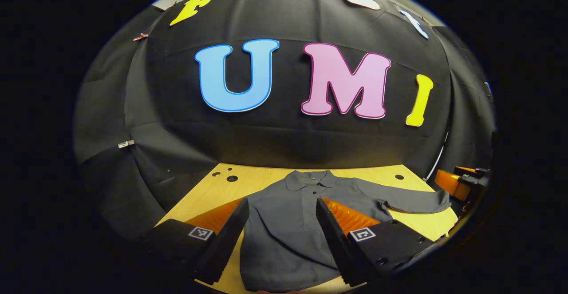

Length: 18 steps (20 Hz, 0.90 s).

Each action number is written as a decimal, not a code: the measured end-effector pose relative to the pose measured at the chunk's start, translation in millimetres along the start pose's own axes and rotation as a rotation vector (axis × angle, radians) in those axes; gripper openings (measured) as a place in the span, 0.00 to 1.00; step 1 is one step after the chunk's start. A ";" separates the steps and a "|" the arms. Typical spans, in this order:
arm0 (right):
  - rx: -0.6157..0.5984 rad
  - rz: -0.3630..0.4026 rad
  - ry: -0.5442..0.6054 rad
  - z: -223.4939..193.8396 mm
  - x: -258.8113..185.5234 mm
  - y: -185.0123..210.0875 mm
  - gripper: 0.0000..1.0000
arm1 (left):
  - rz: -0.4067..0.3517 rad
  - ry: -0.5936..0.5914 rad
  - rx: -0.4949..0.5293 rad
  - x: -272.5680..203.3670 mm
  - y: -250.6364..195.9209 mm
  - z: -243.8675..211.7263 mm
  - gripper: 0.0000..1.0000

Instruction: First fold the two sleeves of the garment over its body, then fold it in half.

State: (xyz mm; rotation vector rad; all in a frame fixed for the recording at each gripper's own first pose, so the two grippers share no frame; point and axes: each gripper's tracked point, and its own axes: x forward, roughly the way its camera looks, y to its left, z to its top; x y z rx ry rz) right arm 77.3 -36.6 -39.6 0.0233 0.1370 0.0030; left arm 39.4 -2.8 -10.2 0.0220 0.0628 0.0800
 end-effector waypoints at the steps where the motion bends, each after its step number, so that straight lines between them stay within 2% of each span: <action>1: 0.001 -0.006 0.007 -0.9 6.0 -6.6 0.98 | 0.003 0.009 0.000 1.0 -0.8 -1.1 0.96; 5: 0.011 -0.050 0.066 -16.3 31.6 -44.4 0.98 | 0.023 0.032 0.011 8.1 -4.4 -6.3 0.96; 13: 0.035 -0.211 0.175 -64.6 76.8 -146.0 0.98 | 0.063 0.084 -0.002 25.1 -21.5 -20.1 0.96; 18: 0.045 -0.308 0.247 -95.5 100.7 -204.2 0.98 | 0.126 0.112 0.007 33.2 -16.1 -27.8 0.96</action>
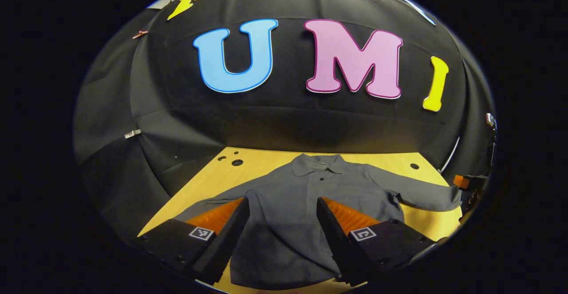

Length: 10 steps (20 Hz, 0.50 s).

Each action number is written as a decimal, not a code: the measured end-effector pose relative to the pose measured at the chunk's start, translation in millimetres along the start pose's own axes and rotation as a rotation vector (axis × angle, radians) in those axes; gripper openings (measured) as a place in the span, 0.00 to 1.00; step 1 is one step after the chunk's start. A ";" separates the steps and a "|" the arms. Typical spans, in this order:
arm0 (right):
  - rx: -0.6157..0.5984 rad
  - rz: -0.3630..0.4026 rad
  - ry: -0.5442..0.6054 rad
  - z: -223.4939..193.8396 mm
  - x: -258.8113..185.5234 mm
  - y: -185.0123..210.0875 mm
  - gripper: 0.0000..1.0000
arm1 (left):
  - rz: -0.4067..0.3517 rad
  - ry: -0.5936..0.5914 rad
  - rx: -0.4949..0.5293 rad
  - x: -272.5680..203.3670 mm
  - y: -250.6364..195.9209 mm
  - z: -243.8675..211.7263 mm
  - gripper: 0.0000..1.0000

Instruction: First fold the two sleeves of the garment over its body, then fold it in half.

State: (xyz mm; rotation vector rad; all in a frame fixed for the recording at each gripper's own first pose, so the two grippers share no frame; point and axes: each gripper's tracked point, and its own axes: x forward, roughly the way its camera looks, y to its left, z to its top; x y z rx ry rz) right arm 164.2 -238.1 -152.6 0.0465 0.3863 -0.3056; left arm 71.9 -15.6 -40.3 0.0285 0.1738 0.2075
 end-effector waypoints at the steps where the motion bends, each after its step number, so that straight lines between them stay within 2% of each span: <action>1: 0.005 -0.018 0.015 -4.1 7.8 -10.9 0.98 | 0.012 0.005 -0.003 1.7 0.9 -1.8 0.99; 2: 0.016 -0.034 0.033 -8.1 16.4 -20.3 0.98 | 0.027 0.012 -0.007 3.7 3.5 -3.6 0.96; 10: 0.084 -0.177 0.148 -36.6 81.9 -104.9 0.98 | 0.086 0.085 -0.016 12.1 7.8 -19.5 0.96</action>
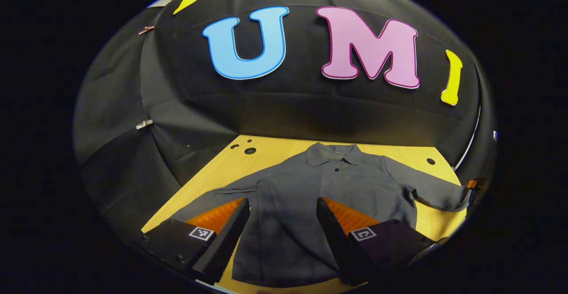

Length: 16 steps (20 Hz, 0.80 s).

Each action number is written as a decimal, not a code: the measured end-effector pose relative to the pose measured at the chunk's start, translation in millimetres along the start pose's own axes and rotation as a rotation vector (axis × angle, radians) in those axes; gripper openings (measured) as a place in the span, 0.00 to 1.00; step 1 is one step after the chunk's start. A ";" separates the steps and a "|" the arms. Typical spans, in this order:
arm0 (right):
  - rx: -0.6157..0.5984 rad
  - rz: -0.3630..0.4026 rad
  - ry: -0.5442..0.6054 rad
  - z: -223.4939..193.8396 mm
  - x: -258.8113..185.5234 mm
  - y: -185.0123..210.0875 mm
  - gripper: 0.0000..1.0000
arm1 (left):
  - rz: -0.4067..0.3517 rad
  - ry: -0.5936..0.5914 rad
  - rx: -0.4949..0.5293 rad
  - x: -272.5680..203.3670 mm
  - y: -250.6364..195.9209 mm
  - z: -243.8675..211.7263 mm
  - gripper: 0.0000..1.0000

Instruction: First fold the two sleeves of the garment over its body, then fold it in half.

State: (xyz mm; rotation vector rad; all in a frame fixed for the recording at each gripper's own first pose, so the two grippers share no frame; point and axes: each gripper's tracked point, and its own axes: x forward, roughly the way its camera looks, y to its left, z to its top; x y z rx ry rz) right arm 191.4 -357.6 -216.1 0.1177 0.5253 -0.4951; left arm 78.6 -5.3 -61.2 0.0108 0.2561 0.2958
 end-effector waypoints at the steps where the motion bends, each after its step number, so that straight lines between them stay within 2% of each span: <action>1: 0.009 -0.016 0.016 -4.2 8.2 -6.9 0.98 | 0.001 0.005 0.003 0.5 -1.6 -0.7 0.96; 8: 0.099 -0.091 0.146 -30.7 53.7 -41.8 0.98 | -0.018 0.011 0.051 5.3 -22.5 1.1 0.96; 11: 0.084 -0.118 0.199 -49.8 64.2 -48.6 0.98 | -0.029 0.018 0.060 5.5 -28.5 -1.3 0.98; 13: 0.046 -0.121 0.231 -62.0 68.3 -49.4 0.99 | -0.033 0.023 0.063 5.2 -31.8 -2.5 0.98; 16: 0.057 -0.099 0.234 -60.8 67.2 -46.9 0.96 | -0.031 0.022 0.069 5.1 -33.2 -1.2 0.98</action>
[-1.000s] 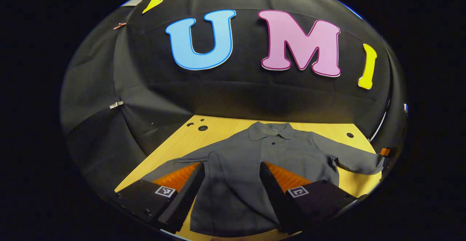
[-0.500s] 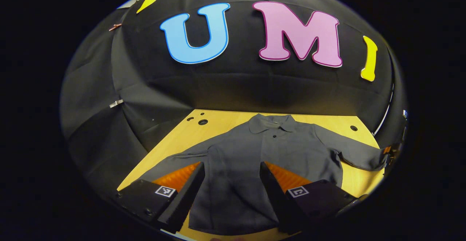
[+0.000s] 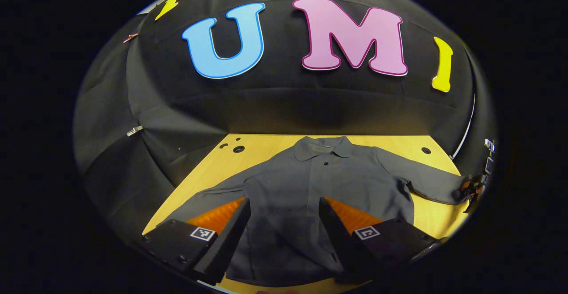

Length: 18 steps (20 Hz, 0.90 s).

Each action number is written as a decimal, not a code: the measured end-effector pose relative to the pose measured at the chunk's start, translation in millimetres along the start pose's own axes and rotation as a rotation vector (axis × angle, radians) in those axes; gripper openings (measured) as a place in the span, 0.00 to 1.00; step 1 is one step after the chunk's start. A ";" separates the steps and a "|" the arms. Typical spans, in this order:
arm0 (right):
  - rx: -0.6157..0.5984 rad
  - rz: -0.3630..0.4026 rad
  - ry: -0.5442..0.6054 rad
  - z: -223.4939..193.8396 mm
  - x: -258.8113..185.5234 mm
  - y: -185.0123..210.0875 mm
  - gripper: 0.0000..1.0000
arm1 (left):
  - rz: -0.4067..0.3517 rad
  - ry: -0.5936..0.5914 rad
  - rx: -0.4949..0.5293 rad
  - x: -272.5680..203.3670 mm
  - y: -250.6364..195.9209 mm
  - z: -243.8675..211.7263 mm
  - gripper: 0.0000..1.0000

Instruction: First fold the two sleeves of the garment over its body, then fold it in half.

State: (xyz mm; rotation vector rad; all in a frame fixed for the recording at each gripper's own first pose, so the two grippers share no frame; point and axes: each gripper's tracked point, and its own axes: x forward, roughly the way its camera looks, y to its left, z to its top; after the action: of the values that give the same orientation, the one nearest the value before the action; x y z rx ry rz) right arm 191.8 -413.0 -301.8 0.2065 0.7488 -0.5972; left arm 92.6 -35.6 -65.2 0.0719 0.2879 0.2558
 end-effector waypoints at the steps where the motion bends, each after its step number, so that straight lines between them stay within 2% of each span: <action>1: 0.017 0.015 0.006 -0.9 -2.6 3.0 0.96 | 0.000 -0.002 0.003 0.4 -0.3 -0.3 0.98; 2: 0.046 0.043 0.017 -2.1 -1.3 7.5 0.94 | 0.000 -0.003 0.005 -2.0 -0.9 0.3 0.98; 4: 0.054 0.063 0.019 -4.0 2.4 16.4 0.73 | 0.002 -0.005 0.009 -3.9 0.6 1.5 0.98; 6: 0.008 0.096 0.008 -4.4 2.5 26.3 0.48 | 0.003 -0.004 0.009 -7.7 1.8 0.4 0.98; 9: -0.057 0.096 -0.013 -4.2 -3.4 34.0 0.11 | 0.017 -0.004 0.003 -11.6 9.0 -1.4 0.98; 12: -0.006 0.124 0.016 -5.0 -8.2 39.8 0.10 | 0.033 -0.002 -0.010 -15.4 19.8 -2.7 0.98; 13: 0.004 0.138 0.018 -3.8 -10.0 45.2 0.06 | 0.038 -0.002 -0.012 -17.0 23.6 -3.1 0.98; 14: -0.004 0.142 0.012 -0.9 -12.3 46.6 0.11 | 0.043 -0.004 -0.011 -17.7 26.9 -2.3 0.98; 18: -0.104 0.175 -0.055 17.9 -39.0 63.7 0.10 | 0.054 0.000 -0.033 -15.8 41.2 -7.1 0.98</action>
State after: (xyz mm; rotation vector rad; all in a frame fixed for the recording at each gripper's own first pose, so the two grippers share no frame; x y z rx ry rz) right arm 216.5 -350.9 -263.9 0.1574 0.6983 -0.3949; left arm 66.0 0.3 -63.4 0.0473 0.2816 0.3139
